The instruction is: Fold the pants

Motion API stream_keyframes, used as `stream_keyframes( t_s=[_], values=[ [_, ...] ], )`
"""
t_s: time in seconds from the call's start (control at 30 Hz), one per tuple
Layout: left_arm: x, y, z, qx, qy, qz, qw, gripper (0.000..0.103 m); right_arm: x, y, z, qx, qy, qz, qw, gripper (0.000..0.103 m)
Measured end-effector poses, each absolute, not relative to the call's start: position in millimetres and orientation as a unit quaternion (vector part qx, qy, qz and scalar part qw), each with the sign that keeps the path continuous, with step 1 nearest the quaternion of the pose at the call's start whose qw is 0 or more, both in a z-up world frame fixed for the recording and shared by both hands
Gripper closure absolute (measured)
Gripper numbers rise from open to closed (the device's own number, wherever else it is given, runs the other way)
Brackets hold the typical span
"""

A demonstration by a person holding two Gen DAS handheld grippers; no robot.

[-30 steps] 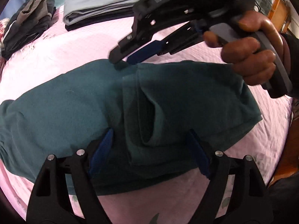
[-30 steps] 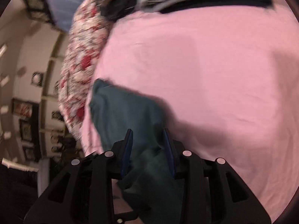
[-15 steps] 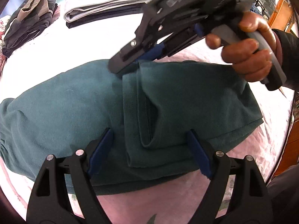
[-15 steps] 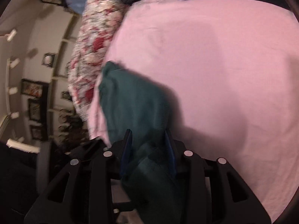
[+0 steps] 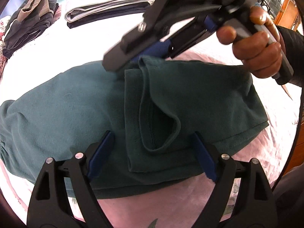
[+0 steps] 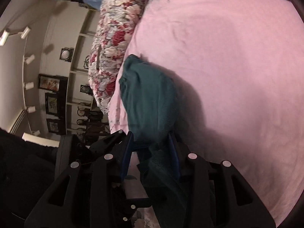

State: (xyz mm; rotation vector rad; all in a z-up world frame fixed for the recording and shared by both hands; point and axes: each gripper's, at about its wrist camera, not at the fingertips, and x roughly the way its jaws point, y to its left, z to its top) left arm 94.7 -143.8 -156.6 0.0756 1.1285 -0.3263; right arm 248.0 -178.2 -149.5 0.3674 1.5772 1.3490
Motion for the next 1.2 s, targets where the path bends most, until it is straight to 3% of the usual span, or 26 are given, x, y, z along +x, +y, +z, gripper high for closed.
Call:
stream_keyframes(
  t_s=[0.13,0.3,0.4,0.47,0.53,0.87,1.0,1.1,1.2],
  values=[
    [94,-144,-157,0.035,0.532,-0.153,0.832,0.017,252,-173,-163,0.122,0.679,0.515,0.510,0.062],
    [94,-144,-156,0.037,0.534,-0.155,0.830,0.017,240,-167,-157,0.109,0.691,0.577,0.422,0.061],
    [94,-144,-157,0.038,0.535,-0.155,0.830,0.017,241,-164,-162,0.039,0.711,0.536,0.454,0.060],
    [93,-145,-157,0.038,0.535,-0.155,0.830,0.017,242,-162,-160,0.061,0.708,0.541,0.450,0.058],
    [92,-146,-157,0.038,0.535,-0.154,0.830,0.016,239,-156,-156,0.103,0.694,0.570,0.427,0.047],
    [93,-148,-158,0.041,0.539,-0.152,0.828,0.013,259,-135,-163,0.201,0.646,0.540,0.501,0.046],
    [93,-148,-159,0.041,0.540,-0.152,0.827,0.012,254,-127,-178,0.269,0.663,0.537,0.448,0.042],
    [93,-147,-159,0.040,0.539,-0.151,0.828,0.012,274,-151,-158,0.251,0.601,0.478,0.589,0.043],
    [98,-148,-160,0.041,0.538,-0.152,0.828,0.012,278,-151,-153,0.239,0.595,0.470,0.607,0.045]
  ],
)
